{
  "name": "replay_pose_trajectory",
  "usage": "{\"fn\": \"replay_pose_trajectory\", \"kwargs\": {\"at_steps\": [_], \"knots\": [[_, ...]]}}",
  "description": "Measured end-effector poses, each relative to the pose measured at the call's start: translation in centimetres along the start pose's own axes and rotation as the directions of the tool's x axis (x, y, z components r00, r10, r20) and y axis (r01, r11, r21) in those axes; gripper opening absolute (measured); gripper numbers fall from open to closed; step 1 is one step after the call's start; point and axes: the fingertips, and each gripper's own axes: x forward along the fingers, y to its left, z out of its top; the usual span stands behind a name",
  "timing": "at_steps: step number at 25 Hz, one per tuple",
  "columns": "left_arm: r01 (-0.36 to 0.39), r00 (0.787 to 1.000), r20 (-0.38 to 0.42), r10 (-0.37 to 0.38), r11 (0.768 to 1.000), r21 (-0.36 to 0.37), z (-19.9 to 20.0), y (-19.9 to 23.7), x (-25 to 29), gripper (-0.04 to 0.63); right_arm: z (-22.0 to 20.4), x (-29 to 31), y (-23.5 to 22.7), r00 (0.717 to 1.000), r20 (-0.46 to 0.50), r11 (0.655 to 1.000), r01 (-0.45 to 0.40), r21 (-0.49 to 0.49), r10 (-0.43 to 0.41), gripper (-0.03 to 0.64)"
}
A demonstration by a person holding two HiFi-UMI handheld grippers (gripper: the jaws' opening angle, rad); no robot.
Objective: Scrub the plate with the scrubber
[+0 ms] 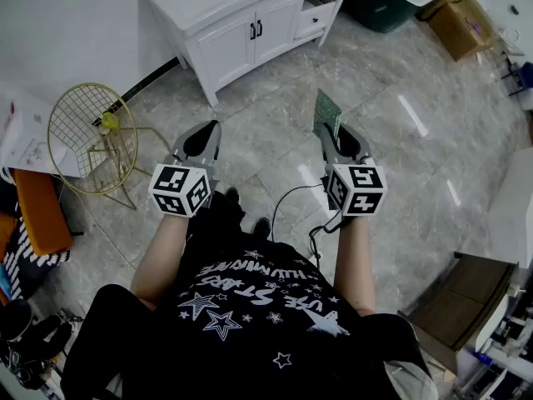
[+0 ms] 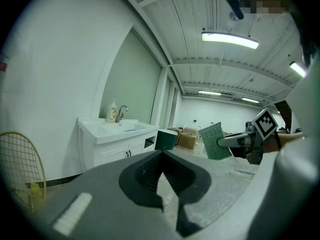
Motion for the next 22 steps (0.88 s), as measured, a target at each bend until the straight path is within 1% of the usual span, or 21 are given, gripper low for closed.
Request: {"fn": "replay_pose_trajectory", "kwargs": {"at_steps": [3, 7, 10, 13, 15, 17, 22], "knots": [[0.032, 0.999, 0.023, -0.032, 0.999, 0.014, 0.3, -1.5, -0.2, 0.005, -0.1, -0.7, -0.2, 1.000, 0.000, 1.000, -0.003, 0.005, 0.003, 0.109], [0.049, 0.999, 0.017, -0.049, 0.999, 0.021, 0.0, -2.9, -0.2, 0.005, -0.5, -1.6, -0.5, 1.000, -0.003, 1.000, 0.001, 0.011, -0.001, 0.110], [0.050, 0.999, 0.012, -0.050, 0.999, 0.011, -0.1, -3.3, -0.1, 0.005, -1.2, -2.1, -0.7, 1.000, -0.021, 1.000, 0.014, 0.016, -0.013, 0.109], [0.032, 0.999, -0.009, -0.032, 0.999, 0.020, -0.6, -3.4, -0.1, 0.006, -2.2, -2.6, -0.8, 0.999, -0.043, 1.000, 0.012, 0.018, -0.011, 0.110], [0.026, 0.999, -0.024, -0.026, 1.000, 0.000, -1.3, -3.4, -0.1, 0.005, -2.8, -3.0, -1.2, 0.999, -0.049, 1.000, 0.016, 0.021, -0.015, 0.110], [0.026, 0.999, -0.028, -0.026, 1.000, -0.013, -1.6, -3.3, -0.1, 0.006, -3.1, -3.0, -1.5, 0.999, -0.049, 1.000, 0.018, 0.024, -0.017, 0.110], [0.025, 0.999, -0.040, -0.025, 1.000, -0.010, -1.7, -3.0, 0.7, 0.006, -2.6, -2.6, -2.5, 0.999, -0.030, 0.999, 0.027, 0.025, -0.027, 0.110]]}}
